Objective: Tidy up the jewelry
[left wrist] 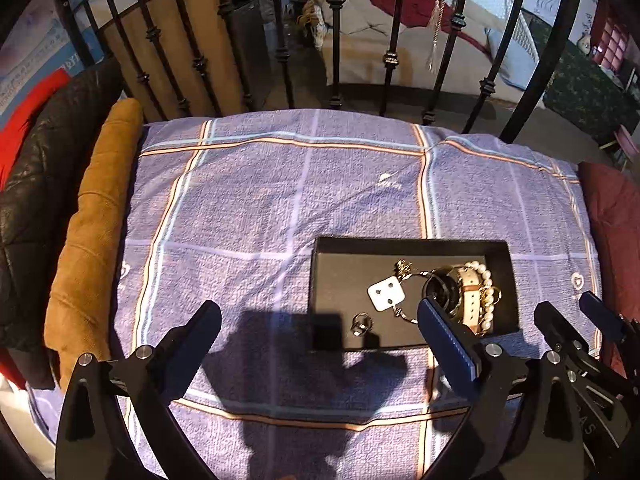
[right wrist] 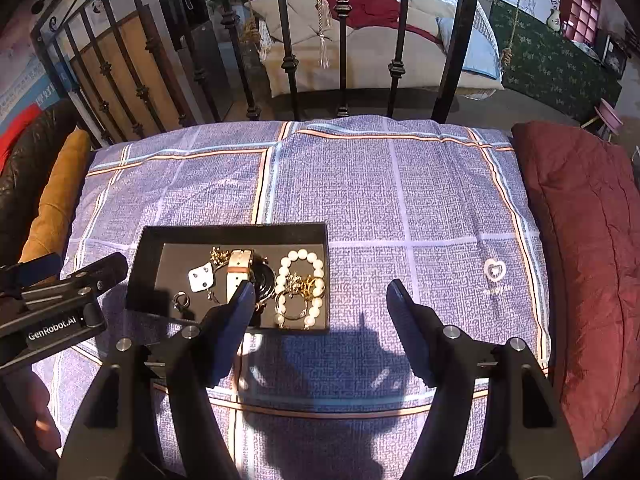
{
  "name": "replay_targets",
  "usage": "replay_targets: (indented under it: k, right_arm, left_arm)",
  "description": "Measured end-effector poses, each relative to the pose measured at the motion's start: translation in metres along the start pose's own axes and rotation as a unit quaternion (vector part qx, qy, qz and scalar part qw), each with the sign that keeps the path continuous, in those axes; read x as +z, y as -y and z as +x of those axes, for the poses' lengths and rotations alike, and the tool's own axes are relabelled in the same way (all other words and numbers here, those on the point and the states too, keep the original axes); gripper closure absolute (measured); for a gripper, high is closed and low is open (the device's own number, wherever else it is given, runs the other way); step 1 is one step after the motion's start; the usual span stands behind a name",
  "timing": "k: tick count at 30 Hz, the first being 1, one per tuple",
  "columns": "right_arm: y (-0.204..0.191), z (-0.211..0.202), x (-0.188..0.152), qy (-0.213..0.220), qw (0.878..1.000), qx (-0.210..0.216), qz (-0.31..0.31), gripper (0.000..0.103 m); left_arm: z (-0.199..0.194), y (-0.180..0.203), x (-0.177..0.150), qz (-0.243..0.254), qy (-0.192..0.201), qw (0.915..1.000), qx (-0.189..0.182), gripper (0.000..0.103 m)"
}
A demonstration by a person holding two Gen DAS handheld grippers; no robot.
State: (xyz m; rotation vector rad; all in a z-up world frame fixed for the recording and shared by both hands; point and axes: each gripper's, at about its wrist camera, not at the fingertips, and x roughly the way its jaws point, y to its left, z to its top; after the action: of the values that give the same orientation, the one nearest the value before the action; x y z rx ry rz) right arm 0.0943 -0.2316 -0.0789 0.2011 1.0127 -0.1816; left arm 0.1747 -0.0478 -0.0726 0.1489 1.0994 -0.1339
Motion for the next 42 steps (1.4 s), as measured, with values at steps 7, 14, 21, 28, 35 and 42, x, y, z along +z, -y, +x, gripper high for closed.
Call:
replay_targets:
  k: [7,14,21,28,35,42]
  right_arm:
    - [-0.01,-0.005,-0.007,-0.003,1.0,0.001,-0.006,0.034]
    - [-0.009,-0.011,-0.007,0.003,1.0,-0.002,0.0,0.034]
    - [-0.01,-0.013,-0.009,0.003,1.0,-0.003,0.005,0.034]
    - [-0.01,-0.015,-0.012,0.002,1.0,-0.003,0.006,0.034]
    - [-0.009,-0.015,-0.012,0.003,1.0,-0.005,0.004,0.034]
    - [-0.008,-0.016,-0.012,0.003,1.0,-0.005,0.005,0.034]
  left_arm:
    - [-0.007,0.006,-0.011,0.024,0.005,0.9997,0.005,0.007]
    - [-0.011,0.006,-0.019,0.021,0.003,0.9998,0.0,0.007]
    - [-0.014,0.006,-0.022,0.02,0.002,0.9998,-0.005,0.007]
    - [-0.016,0.005,-0.025,0.02,0.002,0.9998,-0.006,0.007]
    - [-0.017,0.006,-0.025,0.02,0.003,0.9998,-0.006,0.007]
    - [-0.017,0.007,-0.025,0.021,0.002,0.9998,-0.005,0.007]
